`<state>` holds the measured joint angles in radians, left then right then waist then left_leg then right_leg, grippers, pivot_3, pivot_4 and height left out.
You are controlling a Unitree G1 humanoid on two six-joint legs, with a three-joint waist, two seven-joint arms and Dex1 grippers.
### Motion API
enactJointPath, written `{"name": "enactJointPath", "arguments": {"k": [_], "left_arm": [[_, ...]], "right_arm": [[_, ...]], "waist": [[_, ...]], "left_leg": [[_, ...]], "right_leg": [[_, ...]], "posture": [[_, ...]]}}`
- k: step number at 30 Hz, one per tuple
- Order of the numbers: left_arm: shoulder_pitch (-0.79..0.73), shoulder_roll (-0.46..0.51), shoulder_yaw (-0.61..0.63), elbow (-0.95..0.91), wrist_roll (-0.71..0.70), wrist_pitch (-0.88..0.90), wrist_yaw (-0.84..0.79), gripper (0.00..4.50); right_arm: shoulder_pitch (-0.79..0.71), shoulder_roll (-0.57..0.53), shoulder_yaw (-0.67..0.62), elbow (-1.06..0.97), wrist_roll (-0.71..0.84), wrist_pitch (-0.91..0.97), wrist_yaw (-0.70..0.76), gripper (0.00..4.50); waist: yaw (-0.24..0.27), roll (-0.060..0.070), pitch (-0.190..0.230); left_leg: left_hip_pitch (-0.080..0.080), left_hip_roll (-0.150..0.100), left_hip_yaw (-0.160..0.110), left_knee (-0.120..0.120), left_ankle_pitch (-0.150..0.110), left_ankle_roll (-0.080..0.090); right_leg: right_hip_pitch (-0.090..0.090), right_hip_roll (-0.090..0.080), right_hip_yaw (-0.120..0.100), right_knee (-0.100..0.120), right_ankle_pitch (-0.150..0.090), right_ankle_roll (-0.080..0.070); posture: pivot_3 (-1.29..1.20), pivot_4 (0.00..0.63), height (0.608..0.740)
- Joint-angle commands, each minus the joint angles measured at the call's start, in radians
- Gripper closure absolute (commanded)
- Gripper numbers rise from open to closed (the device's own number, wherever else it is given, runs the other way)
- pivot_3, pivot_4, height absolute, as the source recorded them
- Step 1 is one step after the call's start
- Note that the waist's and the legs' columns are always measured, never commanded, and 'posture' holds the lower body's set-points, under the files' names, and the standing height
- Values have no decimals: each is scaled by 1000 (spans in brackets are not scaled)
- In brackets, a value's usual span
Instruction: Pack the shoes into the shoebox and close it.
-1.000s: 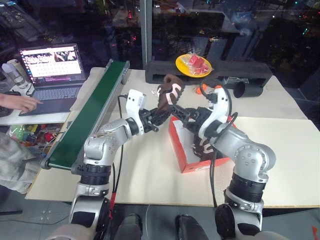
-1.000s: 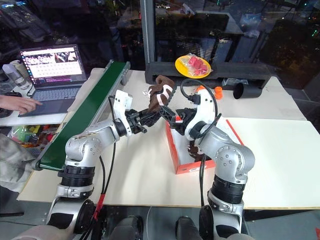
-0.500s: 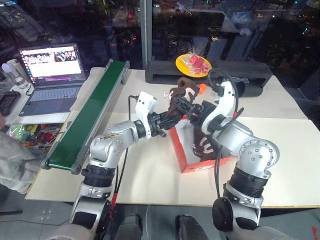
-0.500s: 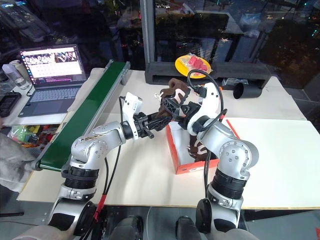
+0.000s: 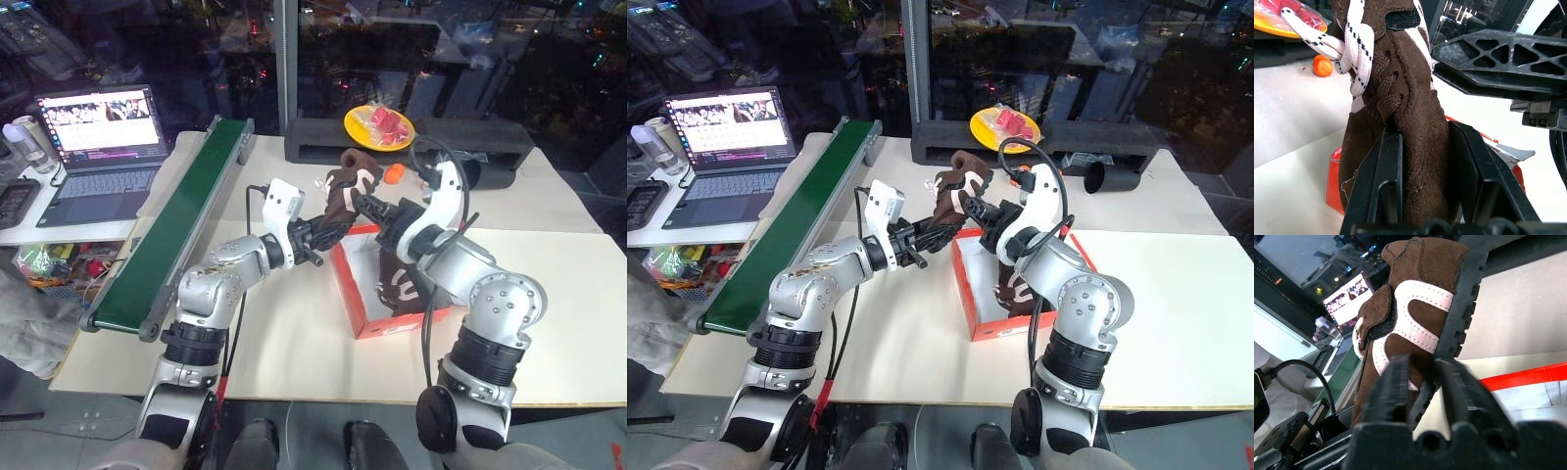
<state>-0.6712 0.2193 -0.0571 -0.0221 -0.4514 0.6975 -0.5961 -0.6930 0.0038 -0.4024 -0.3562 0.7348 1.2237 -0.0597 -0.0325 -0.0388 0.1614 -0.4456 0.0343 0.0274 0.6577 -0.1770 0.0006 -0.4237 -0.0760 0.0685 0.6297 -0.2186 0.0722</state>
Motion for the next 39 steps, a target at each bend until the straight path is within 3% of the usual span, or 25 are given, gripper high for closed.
{"name": "enactJointPath", "arguments": {"k": [1,15,18,24,30,39], "left_arm": [[-16,1,-8,-43,2,-33,-14,3432],[-15,-3,-12,-43,13,-34,-18,3432],[-15,-4,-10,-42,12,-31,-15,3432],[-15,5,-9,-39,17,-31,-15,3432],[-17,5,-10,-38,17,-30,-15,3432],[-20,7,-29,-48,20,-35,-24,3432]], "right_arm": [[-19,7,-2,-20,42,-27,-2,4427],[-37,11,-30,5,90,-46,-63,4427],[-32,15,-49,3,115,-55,-73,3687],[-31,-27,-72,7,139,-27,-109,1621],[-18,-49,-96,15,187,-8,-135,1621],[3,0,-84,34,264,-1,-196,1621]], "waist": [[-2,0,0],[-6,0,0],[-6,0,0],[-6,1,0],[-7,1,0],[-9,1,1]], "left_leg": [[0,0,0,0,0,0],[0,0,0,-1,0,0],[0,0,0,-1,0,0],[0,0,0,-2,0,0],[0,0,0,-6,0,0],[0,0,0,-10,0,0]], "right_leg": [[0,0,0,0,0,0],[0,0,0,-1,0,0],[0,0,0,-1,0,0],[0,0,0,-2,0,0],[-1,0,0,-4,0,0],[-1,0,0,-6,-1,0]], "posture": [[0,150,734],[0,150,734],[0,150,734],[0,150,734],[0,150,734],[0,150,734]]}}
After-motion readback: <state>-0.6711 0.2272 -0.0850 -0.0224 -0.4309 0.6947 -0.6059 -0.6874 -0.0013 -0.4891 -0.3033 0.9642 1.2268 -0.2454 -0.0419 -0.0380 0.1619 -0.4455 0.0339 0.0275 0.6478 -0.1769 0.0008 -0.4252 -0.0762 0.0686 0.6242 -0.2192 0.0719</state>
